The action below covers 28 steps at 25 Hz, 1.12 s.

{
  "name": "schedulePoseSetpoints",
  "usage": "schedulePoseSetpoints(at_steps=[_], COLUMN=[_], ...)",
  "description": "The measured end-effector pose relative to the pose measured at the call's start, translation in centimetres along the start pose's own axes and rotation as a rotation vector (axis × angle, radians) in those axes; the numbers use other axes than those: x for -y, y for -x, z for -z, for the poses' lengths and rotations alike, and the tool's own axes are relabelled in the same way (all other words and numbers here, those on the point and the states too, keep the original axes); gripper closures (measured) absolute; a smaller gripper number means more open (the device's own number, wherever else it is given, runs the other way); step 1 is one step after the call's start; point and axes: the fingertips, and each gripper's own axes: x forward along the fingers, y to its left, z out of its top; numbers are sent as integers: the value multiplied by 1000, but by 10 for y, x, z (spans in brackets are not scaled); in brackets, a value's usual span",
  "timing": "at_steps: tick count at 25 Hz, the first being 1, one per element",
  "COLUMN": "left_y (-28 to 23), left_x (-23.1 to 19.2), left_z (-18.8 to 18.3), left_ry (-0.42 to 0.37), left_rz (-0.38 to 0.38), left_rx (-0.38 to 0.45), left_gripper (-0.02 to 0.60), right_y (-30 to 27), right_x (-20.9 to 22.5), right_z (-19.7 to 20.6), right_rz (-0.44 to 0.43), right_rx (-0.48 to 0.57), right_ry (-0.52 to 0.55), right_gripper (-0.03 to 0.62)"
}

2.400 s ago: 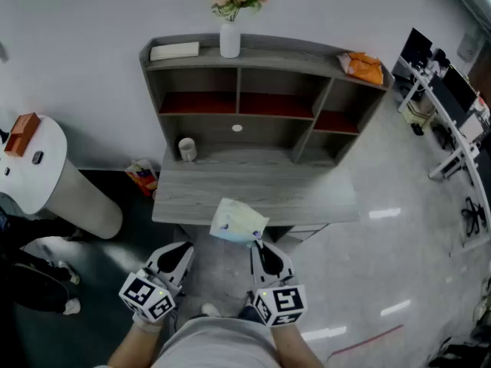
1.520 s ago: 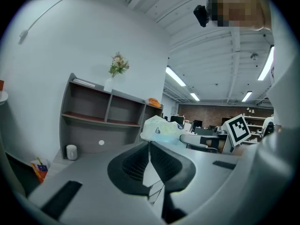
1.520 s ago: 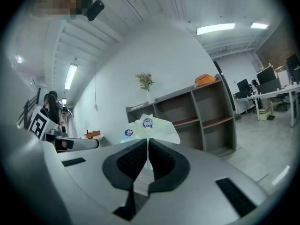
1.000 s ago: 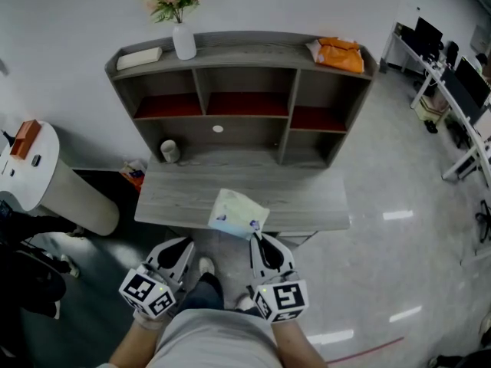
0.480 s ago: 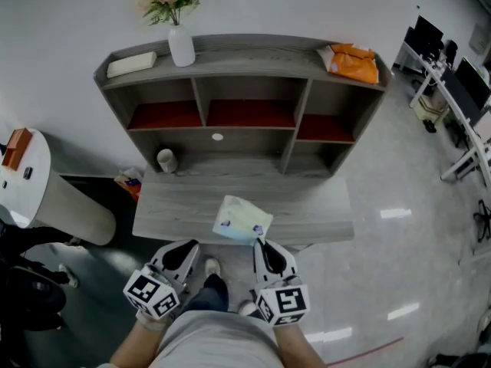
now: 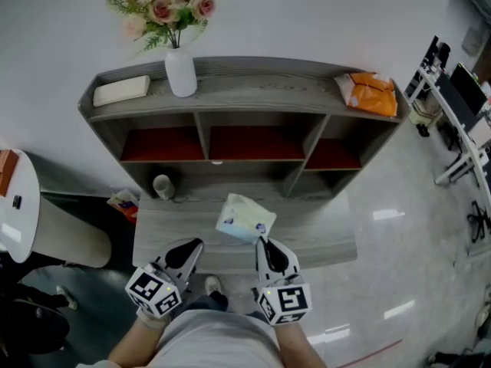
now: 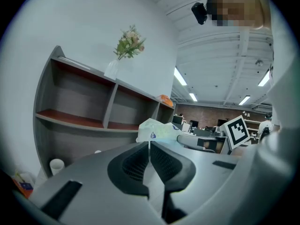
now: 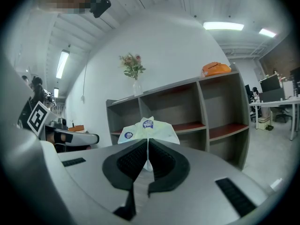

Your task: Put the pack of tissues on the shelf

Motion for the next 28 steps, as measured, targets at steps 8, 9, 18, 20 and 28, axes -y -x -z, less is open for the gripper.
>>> schedulePoseSetpoints(at_steps=[8,9,18,20,28], left_y=[-27,-29,-43,-44,-50], left_x=[-59,-66,-112,-116,-126], left_z=[-40,-43,-51,-51,-55], left_ry=[-35,-40,-59,-61,-42], left_rz=[65,73,115,114,44], left_rx=[-2,-1,-19,-22,-13], left_gripper=[563,563,563,563,563], right_y=[-68,-75,-124,-132,-167], right_x=[7,6,9,13,30], right_z=[-36,-39,-62,-66,-73], right_rz=[63,69,103,108,48], right_rx=[54,59,104,105,79], right_ry=[7,9,45,59,82], right_gripper=[571,571,571,571,571])
